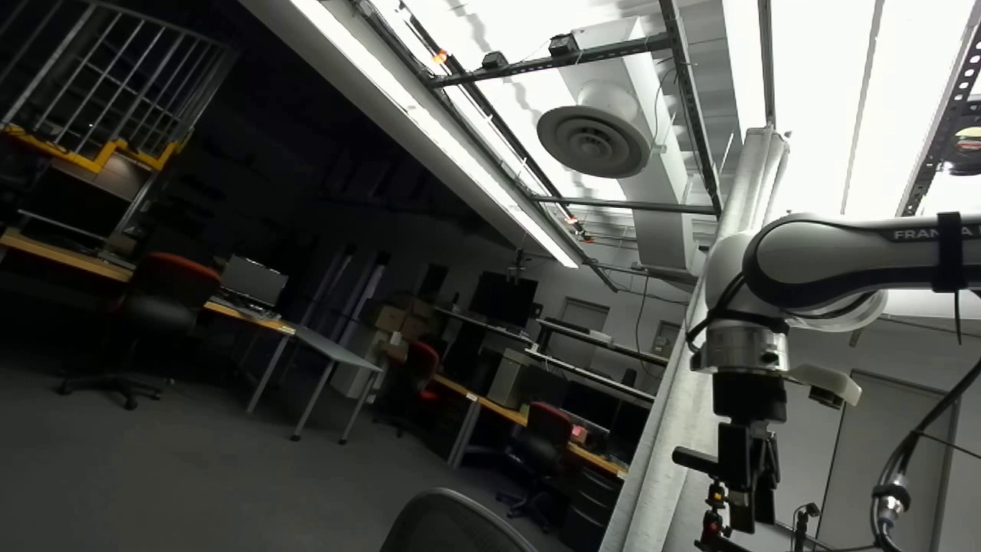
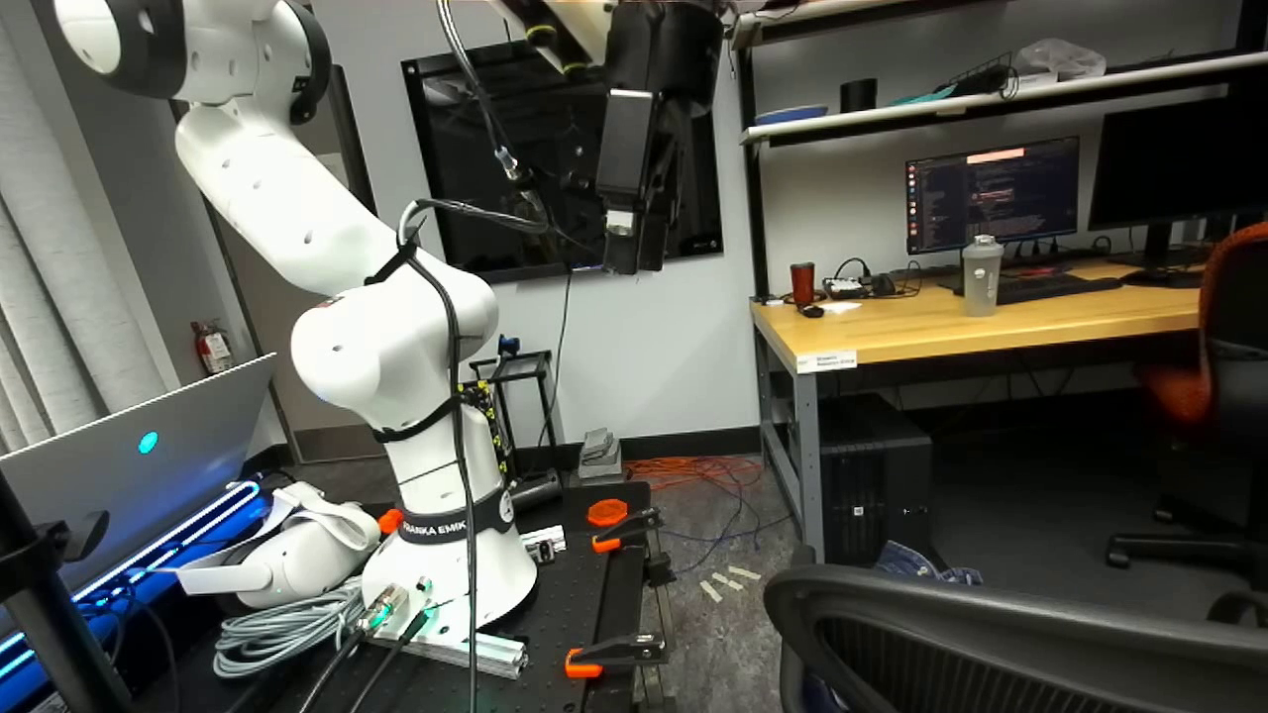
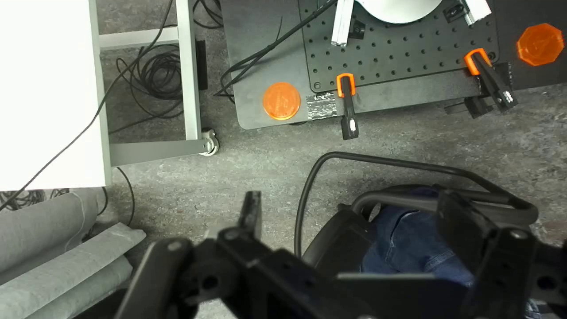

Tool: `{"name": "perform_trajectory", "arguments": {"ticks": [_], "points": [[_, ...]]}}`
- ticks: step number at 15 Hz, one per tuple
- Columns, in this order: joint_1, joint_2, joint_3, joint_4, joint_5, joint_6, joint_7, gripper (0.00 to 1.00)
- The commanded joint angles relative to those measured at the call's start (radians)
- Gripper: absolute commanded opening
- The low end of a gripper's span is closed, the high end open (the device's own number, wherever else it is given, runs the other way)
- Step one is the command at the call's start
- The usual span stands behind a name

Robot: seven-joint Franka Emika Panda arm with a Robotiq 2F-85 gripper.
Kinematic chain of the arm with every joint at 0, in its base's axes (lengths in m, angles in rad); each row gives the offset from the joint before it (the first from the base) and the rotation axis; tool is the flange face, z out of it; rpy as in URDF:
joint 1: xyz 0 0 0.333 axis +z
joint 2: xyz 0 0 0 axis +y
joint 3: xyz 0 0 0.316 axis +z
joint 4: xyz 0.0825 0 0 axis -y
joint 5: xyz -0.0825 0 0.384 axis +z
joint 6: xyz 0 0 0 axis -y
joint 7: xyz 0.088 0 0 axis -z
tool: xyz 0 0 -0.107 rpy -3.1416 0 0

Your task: Put the denim on top of the chair

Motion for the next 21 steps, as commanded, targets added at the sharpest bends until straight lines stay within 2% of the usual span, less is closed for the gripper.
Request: {"name": "perform_trajectory", "arguments": {"ticks": [1,7,16,21], "points": [[0.035,0.005,-0.013,-0.004,0.003,0.022,-0.006,1.00],[0.112,0.019,0.009,-0.053,0.052,0.161,-0.016,1.00],[0.214,0.073,0.059,-0.142,0.237,0.411,-0.021,1.00],[0.199,0.076,0.073,-0.138,0.217,0.386,-0.009,1.00]]}}
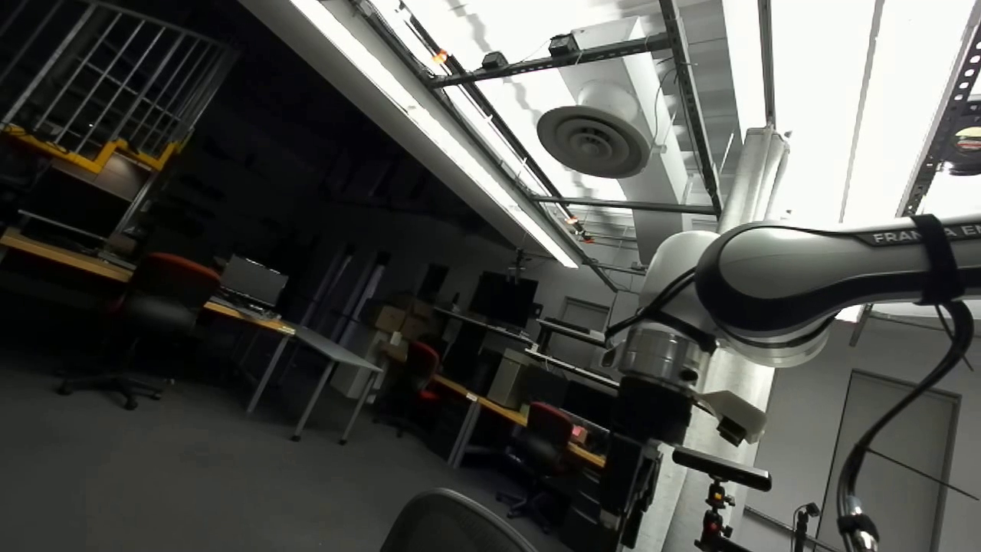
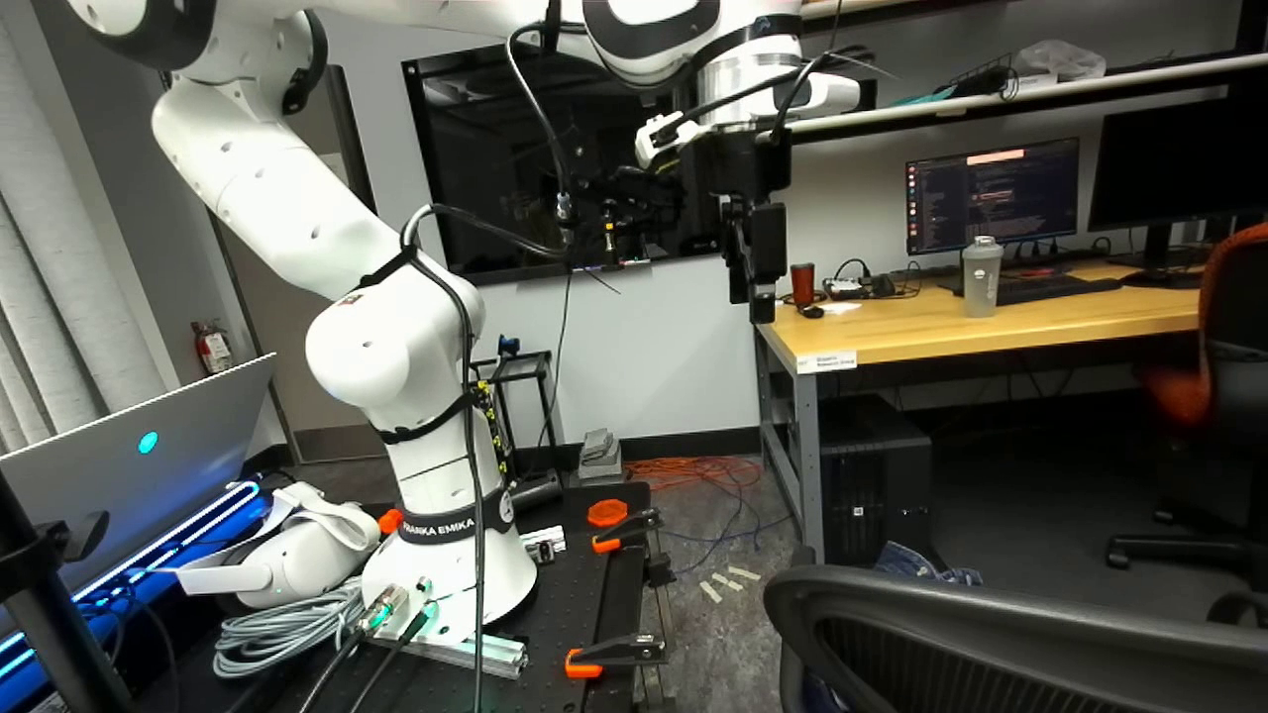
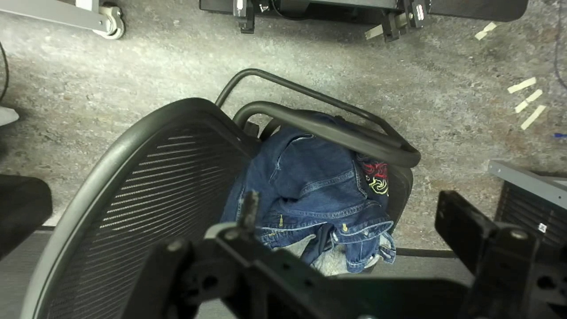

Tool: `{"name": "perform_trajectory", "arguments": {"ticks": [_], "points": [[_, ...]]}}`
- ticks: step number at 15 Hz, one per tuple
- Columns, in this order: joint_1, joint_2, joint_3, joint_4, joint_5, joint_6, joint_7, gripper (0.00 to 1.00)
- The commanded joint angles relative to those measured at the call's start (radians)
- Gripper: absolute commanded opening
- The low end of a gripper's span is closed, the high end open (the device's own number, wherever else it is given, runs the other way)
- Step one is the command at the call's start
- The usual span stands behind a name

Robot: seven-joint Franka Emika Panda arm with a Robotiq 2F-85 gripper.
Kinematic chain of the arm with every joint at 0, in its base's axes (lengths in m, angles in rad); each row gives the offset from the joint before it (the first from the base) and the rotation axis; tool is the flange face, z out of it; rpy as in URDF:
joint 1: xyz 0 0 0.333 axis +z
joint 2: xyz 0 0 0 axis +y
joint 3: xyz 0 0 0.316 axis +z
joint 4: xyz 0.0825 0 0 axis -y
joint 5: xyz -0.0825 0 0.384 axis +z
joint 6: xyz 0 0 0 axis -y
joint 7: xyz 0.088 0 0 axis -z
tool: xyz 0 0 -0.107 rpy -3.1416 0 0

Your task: Put the denim on top of the chair

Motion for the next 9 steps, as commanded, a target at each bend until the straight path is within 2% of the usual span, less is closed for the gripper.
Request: {"name": "perform_trajectory", "arguments": {"ticks": [1,4,9], "points": [[-0.012,0.000,0.009,0.002,0.005,-0.002,-0.004,1.00],[-0.015,0.010,0.012,-0.001,-0.002,0.001,0.002,1.00],[-0.002,0.135,0.039,-0.003,0.008,0.120,0.041,1.00]]}}
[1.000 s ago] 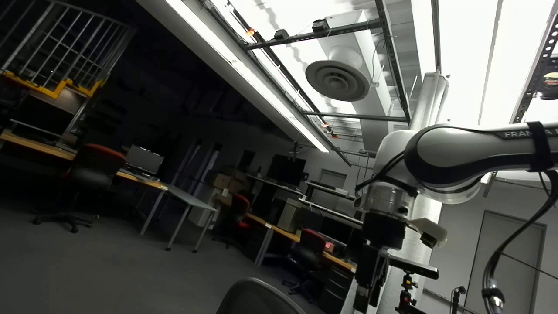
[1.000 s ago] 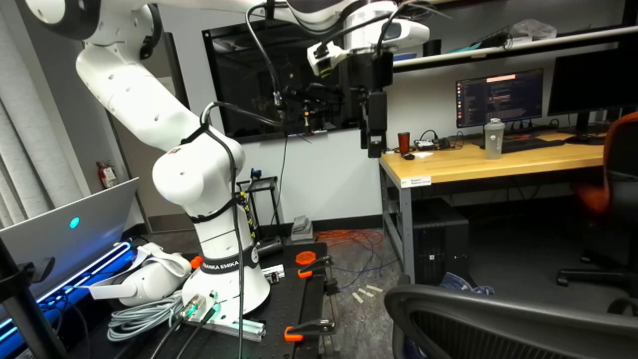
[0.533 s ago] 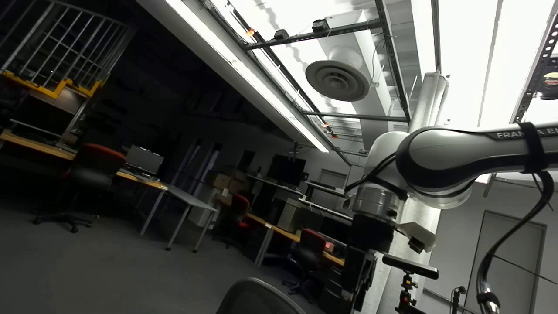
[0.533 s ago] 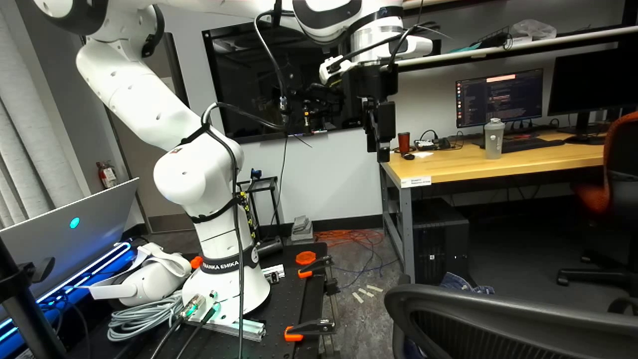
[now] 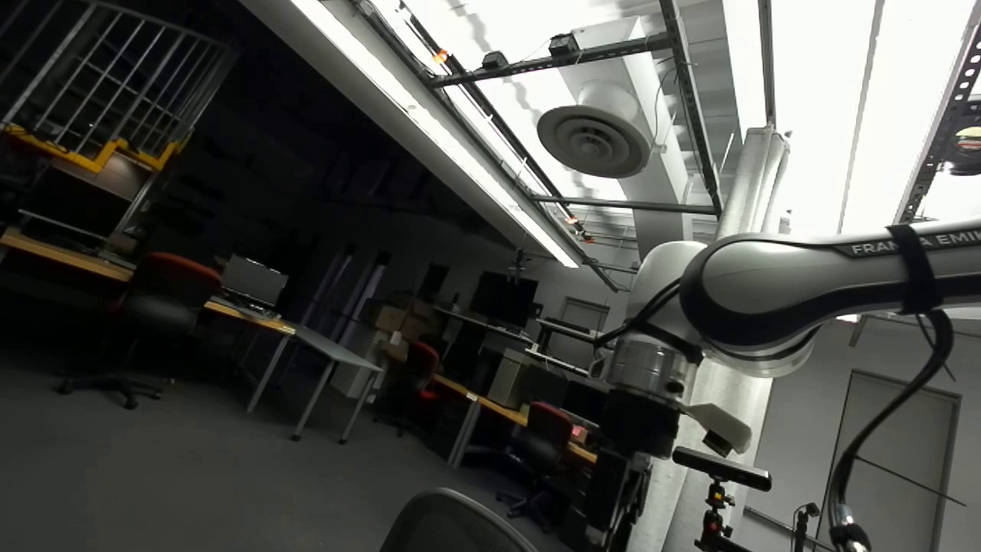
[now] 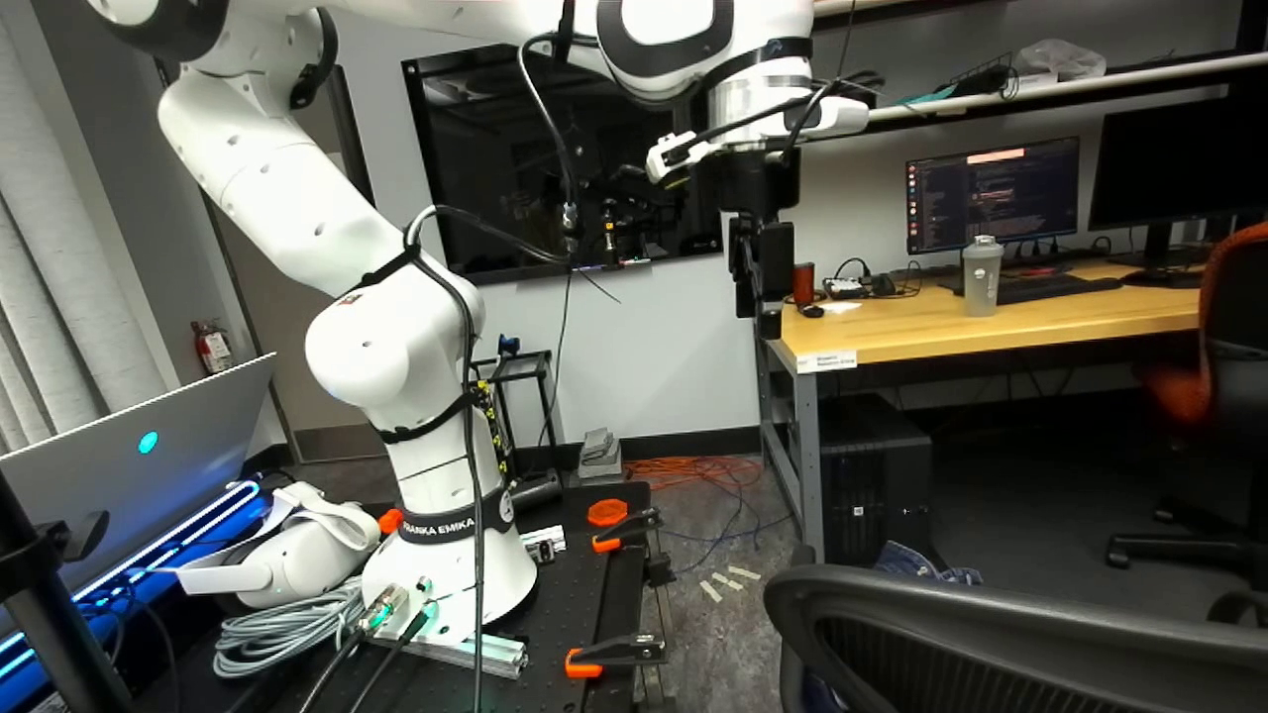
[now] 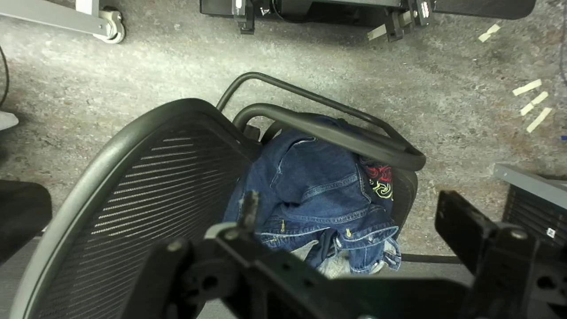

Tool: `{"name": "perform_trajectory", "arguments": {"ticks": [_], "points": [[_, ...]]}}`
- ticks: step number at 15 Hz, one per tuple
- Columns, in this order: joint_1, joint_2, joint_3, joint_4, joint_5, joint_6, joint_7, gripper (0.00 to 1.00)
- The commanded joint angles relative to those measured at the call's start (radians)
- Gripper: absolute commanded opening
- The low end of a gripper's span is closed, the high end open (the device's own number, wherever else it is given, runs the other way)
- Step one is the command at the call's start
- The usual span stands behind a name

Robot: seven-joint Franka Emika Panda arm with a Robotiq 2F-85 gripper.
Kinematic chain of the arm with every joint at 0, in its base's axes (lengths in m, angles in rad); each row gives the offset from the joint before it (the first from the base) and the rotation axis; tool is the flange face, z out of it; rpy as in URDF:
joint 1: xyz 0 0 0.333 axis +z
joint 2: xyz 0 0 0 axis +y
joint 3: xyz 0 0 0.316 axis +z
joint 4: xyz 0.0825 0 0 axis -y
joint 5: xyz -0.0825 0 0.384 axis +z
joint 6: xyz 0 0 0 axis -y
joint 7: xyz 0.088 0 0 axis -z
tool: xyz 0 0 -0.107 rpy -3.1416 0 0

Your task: Put the denim on top of the chair

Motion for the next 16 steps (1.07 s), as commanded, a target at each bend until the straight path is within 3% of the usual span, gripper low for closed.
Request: {"name": "perform_trajectory", "arguments": {"ticks": [1,9,14,16], "points": [[0.005,0.126,0.040,0.012,0.008,0.110,0.039,1.00],[0.029,0.364,0.131,0.051,-0.015,0.310,0.117,1.00],[0.037,0.475,0.154,0.100,-0.022,0.422,0.161,1.00],[0.041,0.486,0.153,0.131,0.024,0.414,0.179,1.00]]}}
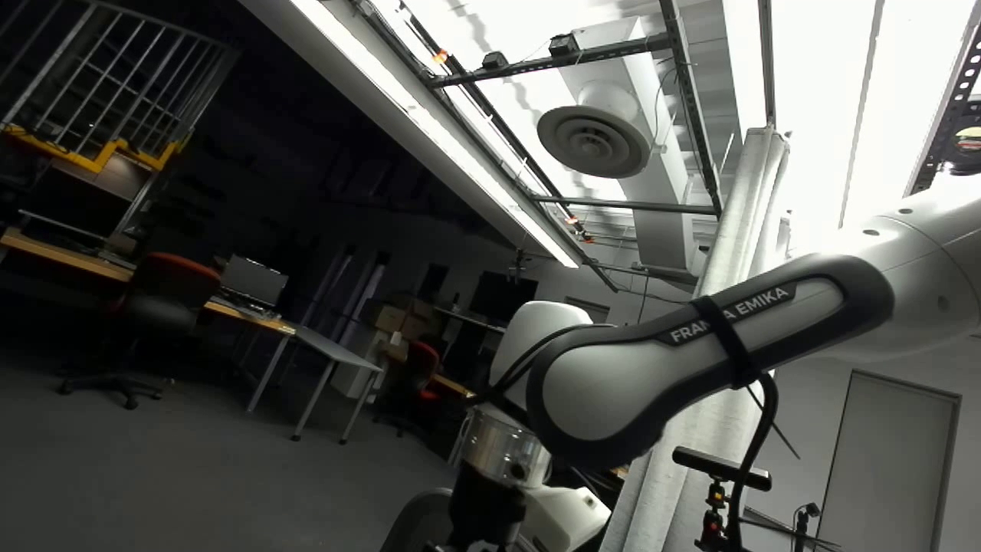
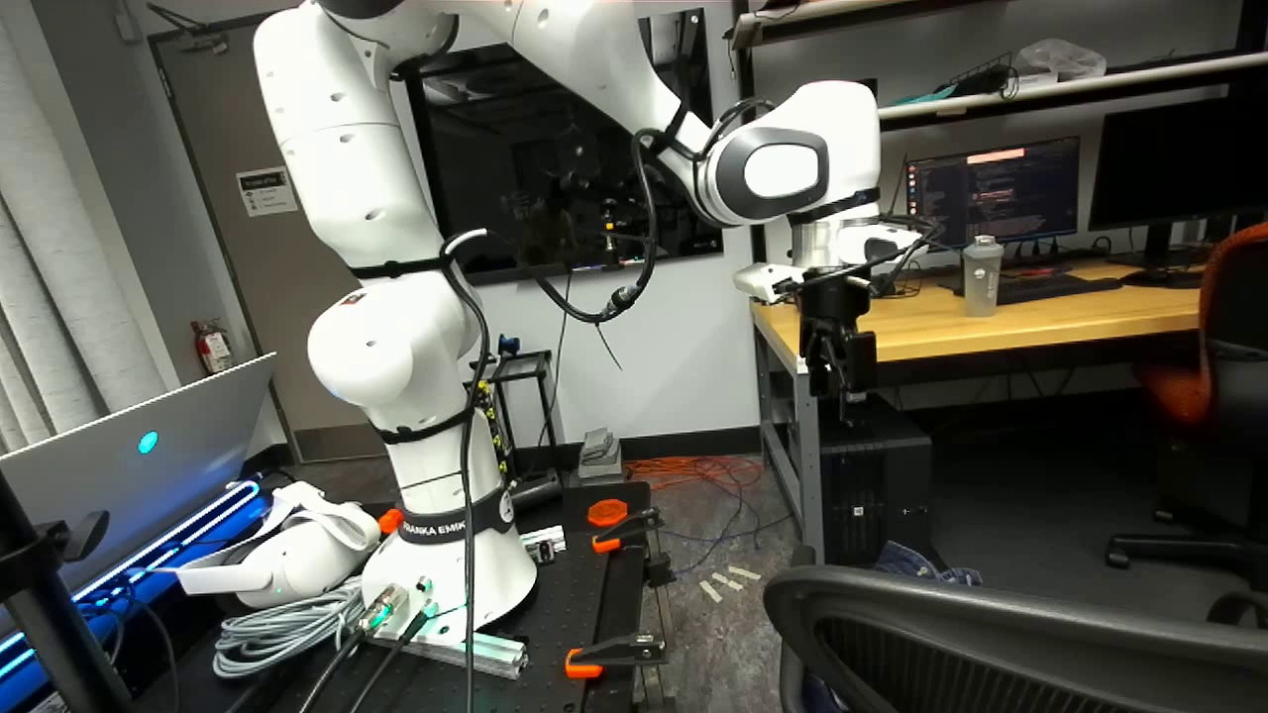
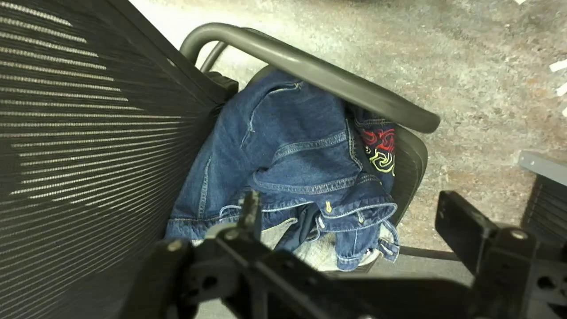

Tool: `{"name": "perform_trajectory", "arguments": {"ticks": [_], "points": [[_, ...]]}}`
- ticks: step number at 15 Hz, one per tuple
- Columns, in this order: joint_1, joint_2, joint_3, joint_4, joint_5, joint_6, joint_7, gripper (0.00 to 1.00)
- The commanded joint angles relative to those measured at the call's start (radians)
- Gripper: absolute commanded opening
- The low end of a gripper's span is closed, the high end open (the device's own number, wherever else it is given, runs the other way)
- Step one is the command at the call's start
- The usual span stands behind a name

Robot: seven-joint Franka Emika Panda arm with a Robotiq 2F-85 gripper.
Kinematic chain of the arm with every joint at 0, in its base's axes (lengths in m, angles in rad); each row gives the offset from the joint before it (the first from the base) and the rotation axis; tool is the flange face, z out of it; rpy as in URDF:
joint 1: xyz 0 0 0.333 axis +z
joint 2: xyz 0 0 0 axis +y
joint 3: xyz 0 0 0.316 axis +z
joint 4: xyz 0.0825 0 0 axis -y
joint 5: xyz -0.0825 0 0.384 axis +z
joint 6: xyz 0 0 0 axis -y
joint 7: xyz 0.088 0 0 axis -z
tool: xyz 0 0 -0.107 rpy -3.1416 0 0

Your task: Put the denim on top of the chair

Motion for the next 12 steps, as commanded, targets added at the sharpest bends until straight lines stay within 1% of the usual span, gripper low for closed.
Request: {"name": "perform_trajectory", "arguments": {"ticks": [1,3,6,7,12], "points": [[0.009,0.015,-0.007,0.015,0.007,0.003,0.013,1.00],[0.011,0.031,-0.007,0.041,0.010,0.003,0.026,1.00],[0.011,0.033,-0.007,0.048,0.010,0.003,0.029,1.00],[0.014,0.052,-0.005,0.052,0.019,-0.002,0.028,1.00],[0.024,0.201,0.001,0.086,-0.050,0.059,0.175,1.00]]}}
